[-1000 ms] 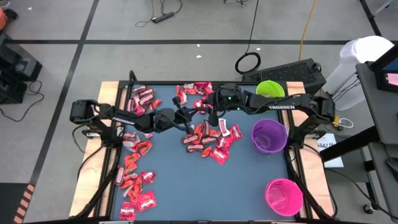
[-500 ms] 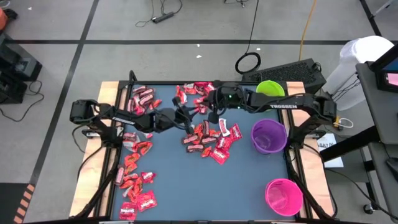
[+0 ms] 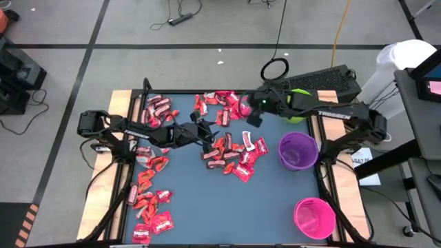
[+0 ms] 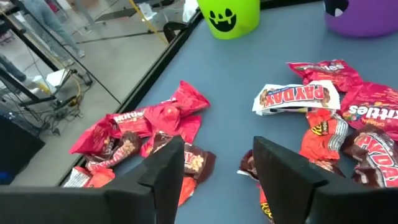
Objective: Organize candy in baskets
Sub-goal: Put the orange chocolate bar into the green bucket
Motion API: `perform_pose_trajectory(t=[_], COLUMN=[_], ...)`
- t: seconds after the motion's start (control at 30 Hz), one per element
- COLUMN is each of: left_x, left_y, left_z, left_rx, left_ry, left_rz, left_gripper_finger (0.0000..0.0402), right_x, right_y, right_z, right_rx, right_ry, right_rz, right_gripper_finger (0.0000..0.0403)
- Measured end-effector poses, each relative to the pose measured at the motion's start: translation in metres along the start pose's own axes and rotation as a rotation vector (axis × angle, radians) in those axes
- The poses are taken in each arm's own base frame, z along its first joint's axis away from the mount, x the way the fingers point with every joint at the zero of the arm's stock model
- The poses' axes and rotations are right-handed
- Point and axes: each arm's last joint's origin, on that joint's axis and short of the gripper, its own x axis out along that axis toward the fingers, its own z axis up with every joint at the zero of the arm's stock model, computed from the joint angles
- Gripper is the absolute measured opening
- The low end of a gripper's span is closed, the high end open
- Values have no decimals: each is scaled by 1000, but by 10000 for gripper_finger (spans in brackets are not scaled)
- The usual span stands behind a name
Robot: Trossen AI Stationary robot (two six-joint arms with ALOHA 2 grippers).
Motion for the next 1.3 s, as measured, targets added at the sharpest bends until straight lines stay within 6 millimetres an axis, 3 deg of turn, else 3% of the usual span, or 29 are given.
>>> perform_pose_trajectory(t=[0.33, 0.57, 0.77, 0.93, 1.1, 1.3], left_x=[0, 0, 0, 0, 0, 1], left_y=[-1, -1, -1, -1, -1, 1], left_z=[-1, -1, -1, -1, -1, -1], left_rx=[4, 5, 5, 5, 5, 2], left_ry=[8, 7, 7, 6, 6, 8], left_rz=[-16, -29, -29, -29, -29, -7], left_gripper_finger=[196, 196, 196, 196, 196, 196], right_x=[-18, -1, 18, 26, 26, 6], right_y=[-58, -84, -89, -93, -94, -100], right_z=[-42, -74, -97, -102, -103, -83], right_rx=[181, 253, 289, 298, 271, 295], right_ry=[292, 470, 565, 596, 605, 520], right_rz=[-228, -290, -235, -247, -238, -229], right_gripper_finger=[15, 16, 16, 36, 99, 169])
